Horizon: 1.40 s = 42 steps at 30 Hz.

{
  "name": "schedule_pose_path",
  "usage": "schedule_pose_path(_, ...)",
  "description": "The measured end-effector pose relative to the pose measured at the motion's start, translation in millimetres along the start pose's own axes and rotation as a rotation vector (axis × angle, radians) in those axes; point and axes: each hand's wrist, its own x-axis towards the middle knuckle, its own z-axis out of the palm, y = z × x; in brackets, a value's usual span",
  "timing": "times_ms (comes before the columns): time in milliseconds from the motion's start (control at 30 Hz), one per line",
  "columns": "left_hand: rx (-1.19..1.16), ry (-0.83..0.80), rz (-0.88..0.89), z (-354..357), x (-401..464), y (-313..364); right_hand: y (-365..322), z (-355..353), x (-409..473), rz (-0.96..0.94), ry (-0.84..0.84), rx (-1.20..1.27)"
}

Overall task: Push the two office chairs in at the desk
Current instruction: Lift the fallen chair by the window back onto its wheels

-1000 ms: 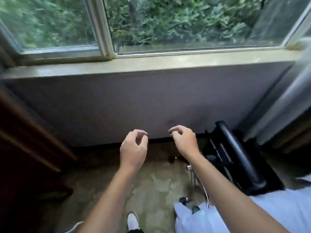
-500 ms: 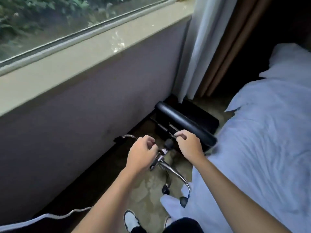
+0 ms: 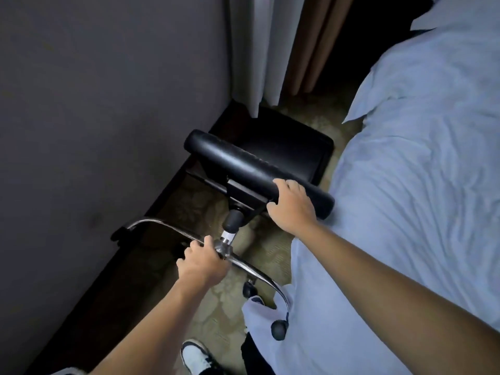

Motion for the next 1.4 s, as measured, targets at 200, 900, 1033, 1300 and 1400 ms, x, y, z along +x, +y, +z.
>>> schedule_pose_path(200,0.119,-0.089,-0.087,54.0,61.8,-16.2,37.5,29.4,84.5,-0.015,0.015,-0.301)
schedule_pose_path(900,0.011,0.052,-0.030,70.7,82.8,-23.2,67.2,100.7,129.1,-0.021,0.337,-0.363)
schedule_pose_path(1033,-0.005,0.114,-0.003,72.8,79.3,-27.1,70.4,104.1,122.6,-0.009,0.372,-0.303)
schedule_pose_path(1300,-0.047,0.158,0.005,78.3,59.9,-48.5,77.9,116.2,99.1,0.028,0.435,-0.187)
schedule_pose_path(1400,-0.036,0.164,0.008,84.4,52.3,-62.4,80.4,121.8,80.8,0.041,0.461,-0.139)
